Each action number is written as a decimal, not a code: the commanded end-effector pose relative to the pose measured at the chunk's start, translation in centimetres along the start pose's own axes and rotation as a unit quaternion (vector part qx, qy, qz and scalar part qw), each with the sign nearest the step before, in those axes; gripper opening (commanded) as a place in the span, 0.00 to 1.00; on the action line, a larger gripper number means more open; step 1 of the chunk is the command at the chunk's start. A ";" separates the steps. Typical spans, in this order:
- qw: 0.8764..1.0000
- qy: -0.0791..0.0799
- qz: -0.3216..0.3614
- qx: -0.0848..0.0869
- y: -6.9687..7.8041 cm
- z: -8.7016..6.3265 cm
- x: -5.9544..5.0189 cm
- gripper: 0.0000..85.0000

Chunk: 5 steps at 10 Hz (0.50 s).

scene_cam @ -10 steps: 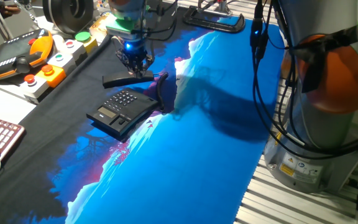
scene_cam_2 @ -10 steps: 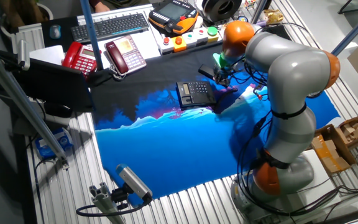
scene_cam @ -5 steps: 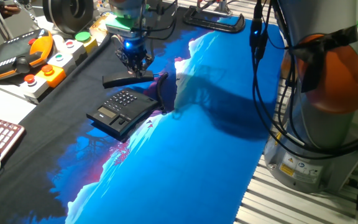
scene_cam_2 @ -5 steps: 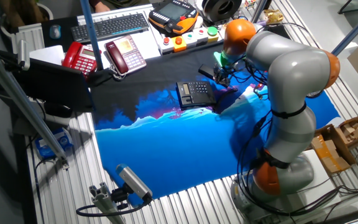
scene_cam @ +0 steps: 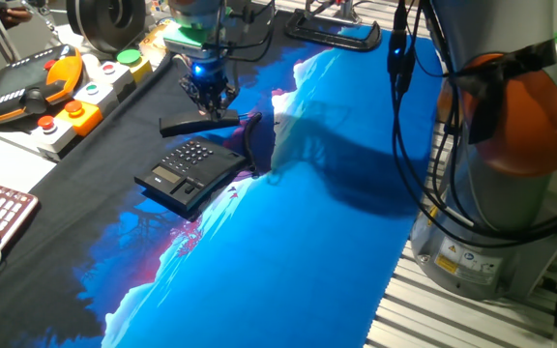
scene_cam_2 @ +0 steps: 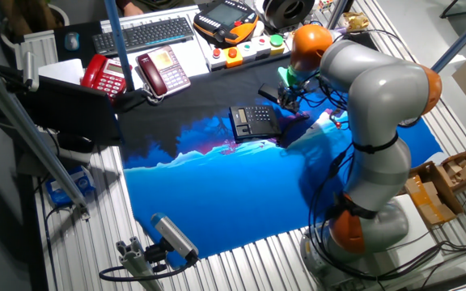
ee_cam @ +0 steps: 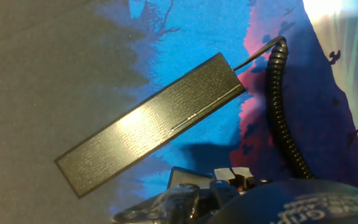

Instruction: Place the handset of the telephone on the corresponding phone cradle

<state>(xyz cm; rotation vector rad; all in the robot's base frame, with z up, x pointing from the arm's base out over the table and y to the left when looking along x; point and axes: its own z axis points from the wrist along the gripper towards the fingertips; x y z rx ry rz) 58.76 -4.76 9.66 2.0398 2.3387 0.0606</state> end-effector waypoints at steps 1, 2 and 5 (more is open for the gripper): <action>1.000 0.000 -0.011 0.002 0.0 0.0 0.0 0.01; 1.000 0.005 -0.022 0.009 0.0 0.0 0.0 0.01; 0.999 0.021 -0.044 0.024 0.0 0.0 0.0 0.01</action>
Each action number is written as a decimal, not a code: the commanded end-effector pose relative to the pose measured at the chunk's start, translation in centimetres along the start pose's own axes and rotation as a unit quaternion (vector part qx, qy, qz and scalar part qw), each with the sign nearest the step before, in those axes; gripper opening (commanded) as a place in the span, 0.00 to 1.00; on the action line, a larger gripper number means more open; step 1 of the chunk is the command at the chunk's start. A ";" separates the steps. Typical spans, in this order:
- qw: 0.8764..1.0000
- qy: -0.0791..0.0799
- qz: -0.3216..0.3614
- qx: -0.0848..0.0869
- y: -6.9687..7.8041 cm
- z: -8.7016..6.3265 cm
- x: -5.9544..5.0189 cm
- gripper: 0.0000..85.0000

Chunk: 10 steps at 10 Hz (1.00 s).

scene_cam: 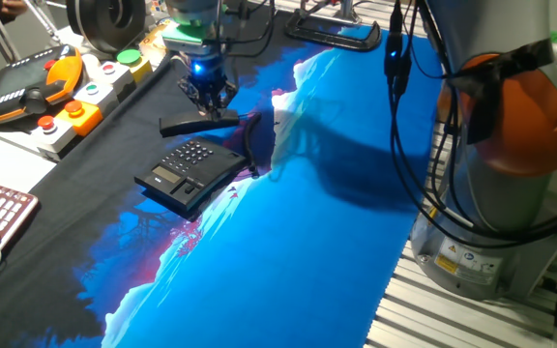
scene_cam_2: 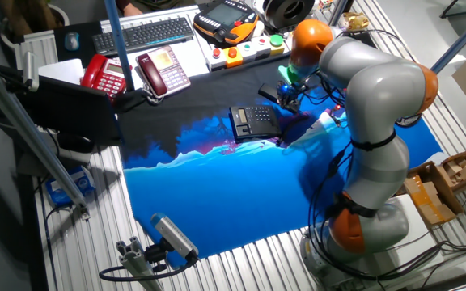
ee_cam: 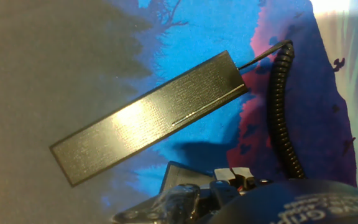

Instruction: Place the handset of the telephone on the corresponding phone cradle

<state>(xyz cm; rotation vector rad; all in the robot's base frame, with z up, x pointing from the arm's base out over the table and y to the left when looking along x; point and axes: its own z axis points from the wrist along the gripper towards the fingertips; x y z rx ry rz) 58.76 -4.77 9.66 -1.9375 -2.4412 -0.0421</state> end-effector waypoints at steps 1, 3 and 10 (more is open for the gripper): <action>1.000 0.000 -0.008 0.002 0.0 0.0 0.0 0.01; 1.000 0.003 -0.002 0.000 0.0 0.0 0.0 0.01; 0.997 -0.043 0.068 -0.007 0.2 -0.2 -0.2 0.01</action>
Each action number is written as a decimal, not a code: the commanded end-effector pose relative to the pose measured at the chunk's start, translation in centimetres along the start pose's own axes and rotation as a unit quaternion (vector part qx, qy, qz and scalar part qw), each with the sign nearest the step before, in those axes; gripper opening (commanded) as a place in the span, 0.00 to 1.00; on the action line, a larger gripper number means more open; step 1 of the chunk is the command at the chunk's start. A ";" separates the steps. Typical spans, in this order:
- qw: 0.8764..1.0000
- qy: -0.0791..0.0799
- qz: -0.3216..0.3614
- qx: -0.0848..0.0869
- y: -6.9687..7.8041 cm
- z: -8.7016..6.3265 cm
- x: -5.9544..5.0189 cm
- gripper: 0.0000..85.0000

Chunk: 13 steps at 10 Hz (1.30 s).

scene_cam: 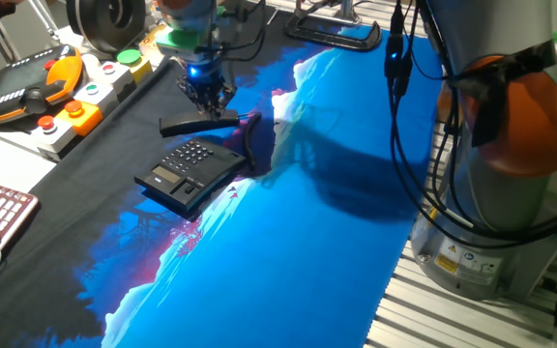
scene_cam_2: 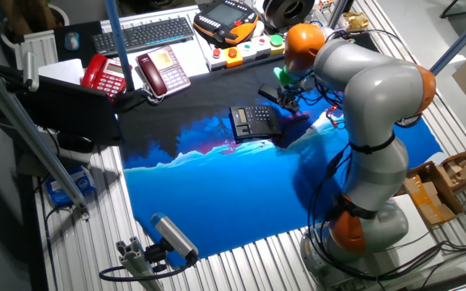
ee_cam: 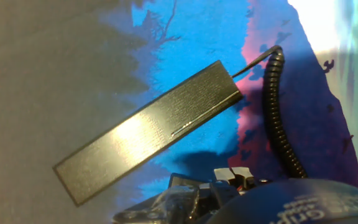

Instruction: Place the handset of the telephone on the corresponding phone cradle

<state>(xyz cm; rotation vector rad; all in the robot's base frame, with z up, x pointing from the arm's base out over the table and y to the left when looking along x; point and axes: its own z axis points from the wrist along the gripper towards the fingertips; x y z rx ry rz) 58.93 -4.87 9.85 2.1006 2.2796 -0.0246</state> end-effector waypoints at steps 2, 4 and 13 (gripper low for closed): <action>1.000 -0.004 0.017 0.005 0.0 0.1 0.3 0.01; 0.999 0.000 0.032 0.005 0.0 0.1 0.3 0.01; 0.993 0.038 0.115 0.003 -0.1 0.5 0.3 0.01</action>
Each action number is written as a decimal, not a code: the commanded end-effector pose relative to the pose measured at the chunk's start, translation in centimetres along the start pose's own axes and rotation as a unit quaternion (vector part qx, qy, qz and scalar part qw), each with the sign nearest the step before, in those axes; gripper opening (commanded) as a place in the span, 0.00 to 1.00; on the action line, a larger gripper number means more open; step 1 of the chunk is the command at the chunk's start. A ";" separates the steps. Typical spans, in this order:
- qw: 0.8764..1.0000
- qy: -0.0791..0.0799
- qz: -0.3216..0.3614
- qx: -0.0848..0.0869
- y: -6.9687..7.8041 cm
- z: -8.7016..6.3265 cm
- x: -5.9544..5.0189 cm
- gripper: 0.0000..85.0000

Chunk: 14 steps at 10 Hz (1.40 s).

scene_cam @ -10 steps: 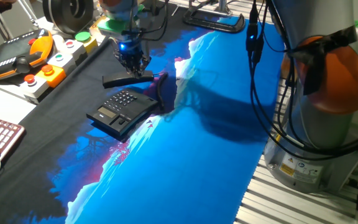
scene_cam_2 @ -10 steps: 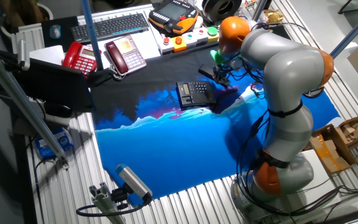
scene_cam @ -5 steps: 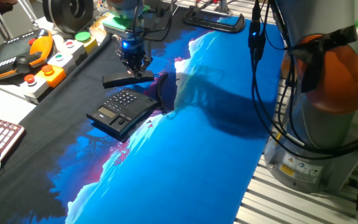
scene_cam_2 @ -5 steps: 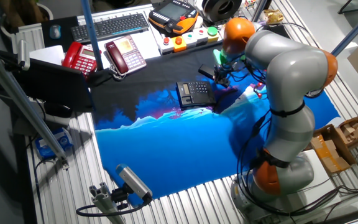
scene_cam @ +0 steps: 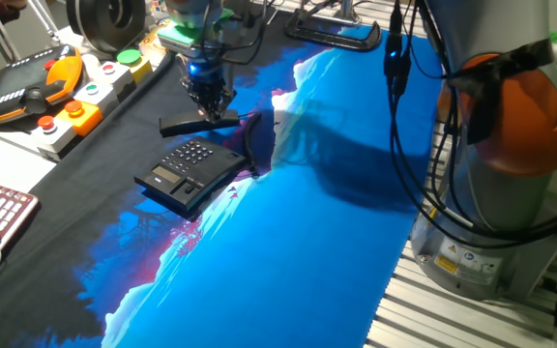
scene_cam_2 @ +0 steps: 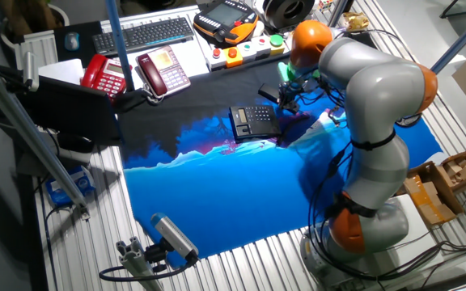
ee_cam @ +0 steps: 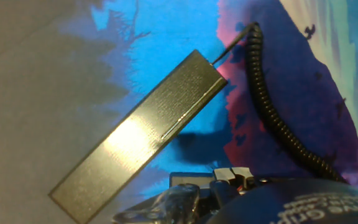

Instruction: Place the handset of the telephone on the corresponding phone cradle

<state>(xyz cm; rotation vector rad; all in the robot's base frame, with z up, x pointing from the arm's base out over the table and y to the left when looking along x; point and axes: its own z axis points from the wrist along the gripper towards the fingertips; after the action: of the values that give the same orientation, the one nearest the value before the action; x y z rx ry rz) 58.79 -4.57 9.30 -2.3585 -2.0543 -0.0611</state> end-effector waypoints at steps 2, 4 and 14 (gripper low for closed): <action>1.000 -0.003 -0.006 -0.023 0.0 0.0 -0.1 0.01; 1.000 -0.004 0.009 -0.023 0.1 0.1 -0.1 0.01; 0.995 0.016 0.095 -0.016 2.3 1.1 -1.0 0.01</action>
<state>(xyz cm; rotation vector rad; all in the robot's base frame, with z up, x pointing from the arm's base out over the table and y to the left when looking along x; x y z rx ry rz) 61.02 -5.88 8.21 -2.5455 -1.8127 -0.1311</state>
